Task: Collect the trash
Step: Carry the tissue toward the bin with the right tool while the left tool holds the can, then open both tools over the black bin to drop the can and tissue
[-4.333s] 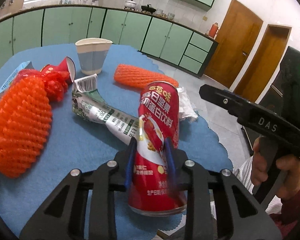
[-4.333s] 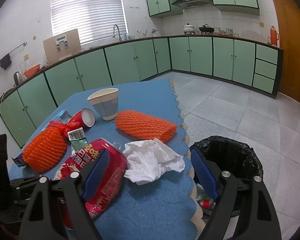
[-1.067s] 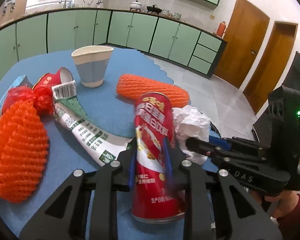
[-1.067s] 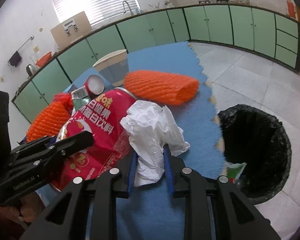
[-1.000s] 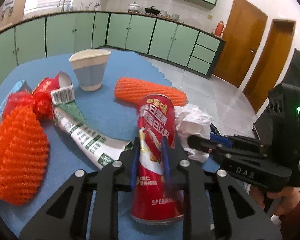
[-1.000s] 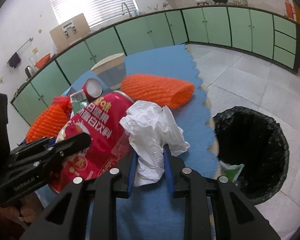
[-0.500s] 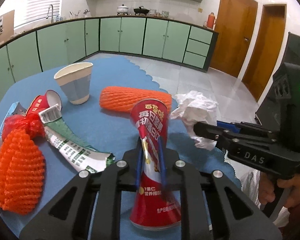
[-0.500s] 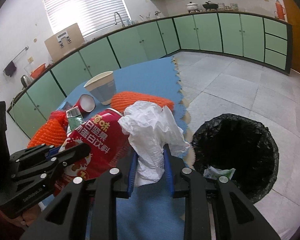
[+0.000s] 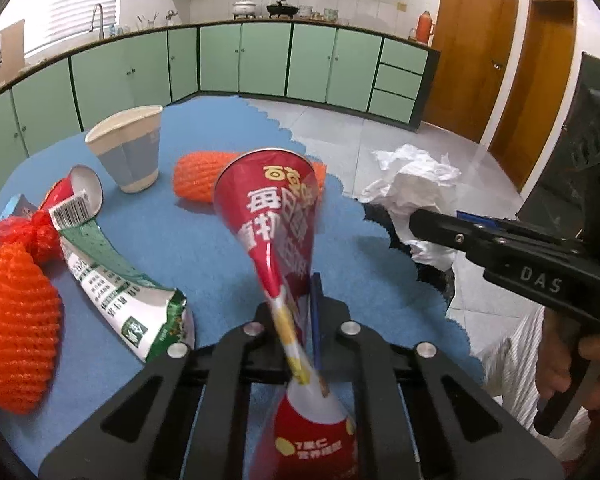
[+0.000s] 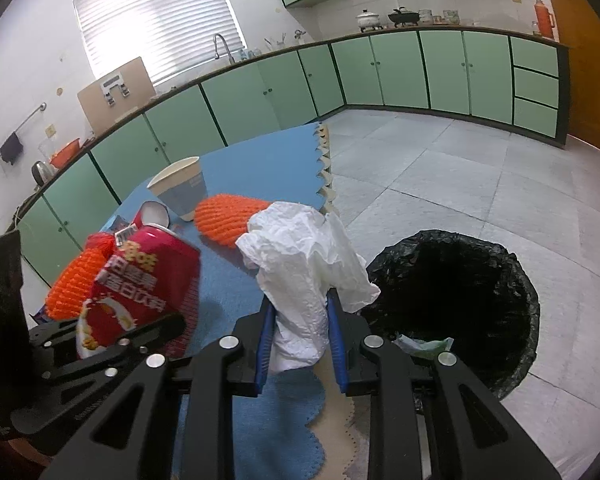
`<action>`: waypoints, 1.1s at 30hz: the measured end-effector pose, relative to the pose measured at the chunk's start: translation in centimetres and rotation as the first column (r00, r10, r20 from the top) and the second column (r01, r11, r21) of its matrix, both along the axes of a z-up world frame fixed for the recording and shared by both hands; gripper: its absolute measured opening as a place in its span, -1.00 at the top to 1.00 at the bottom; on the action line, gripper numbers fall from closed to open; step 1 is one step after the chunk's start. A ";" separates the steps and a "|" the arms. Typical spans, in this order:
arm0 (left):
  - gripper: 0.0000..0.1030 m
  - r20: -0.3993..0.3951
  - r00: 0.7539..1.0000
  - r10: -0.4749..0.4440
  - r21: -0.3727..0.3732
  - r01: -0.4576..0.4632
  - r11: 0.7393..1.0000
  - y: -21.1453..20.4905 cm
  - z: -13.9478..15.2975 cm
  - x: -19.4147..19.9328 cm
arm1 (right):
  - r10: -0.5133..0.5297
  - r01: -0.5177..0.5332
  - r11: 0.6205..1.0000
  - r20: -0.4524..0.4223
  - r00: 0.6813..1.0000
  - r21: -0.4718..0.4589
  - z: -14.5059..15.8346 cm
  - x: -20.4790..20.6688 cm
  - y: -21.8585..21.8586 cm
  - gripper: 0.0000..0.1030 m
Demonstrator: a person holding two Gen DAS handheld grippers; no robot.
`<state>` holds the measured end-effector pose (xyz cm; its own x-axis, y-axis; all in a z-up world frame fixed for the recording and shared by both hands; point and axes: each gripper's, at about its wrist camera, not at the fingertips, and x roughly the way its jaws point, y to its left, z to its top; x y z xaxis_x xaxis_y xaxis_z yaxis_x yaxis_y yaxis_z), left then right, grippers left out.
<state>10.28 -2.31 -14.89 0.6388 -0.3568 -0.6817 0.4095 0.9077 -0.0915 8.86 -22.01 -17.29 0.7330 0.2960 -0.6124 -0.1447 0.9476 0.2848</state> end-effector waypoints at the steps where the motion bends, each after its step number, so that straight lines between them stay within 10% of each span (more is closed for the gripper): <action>1: 0.89 0.006 1.000 -0.003 -0.001 0.003 1.000 0.0 0.3 -0.1 | 0.000 0.000 1.000 0.005 1.000 0.000 0.1 0.0 0.0 0.51; 18: 0.90 0.120 0.988 -0.099 -0.088 0.110 0.990 -8.1 5.6 4.3 | -0.167 0.169 0.986 0.084 0.982 -0.012 4.8 0.2 -7.9 0.51; 33: 0.92 0.035 0.984 -0.173 -0.091 0.175 0.980 -18.7 1.4 9.9 | -0.289 0.288 0.955 -0.010 0.957 -0.069 2.8 3.0 -15.6 0.51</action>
<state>20.20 -20.98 -13.51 0.5788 -0.5258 -0.6233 0.5640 0.8102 -0.1596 11.85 -37.63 -14.48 0.7687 0.0320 -0.6388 0.1428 0.9649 0.2202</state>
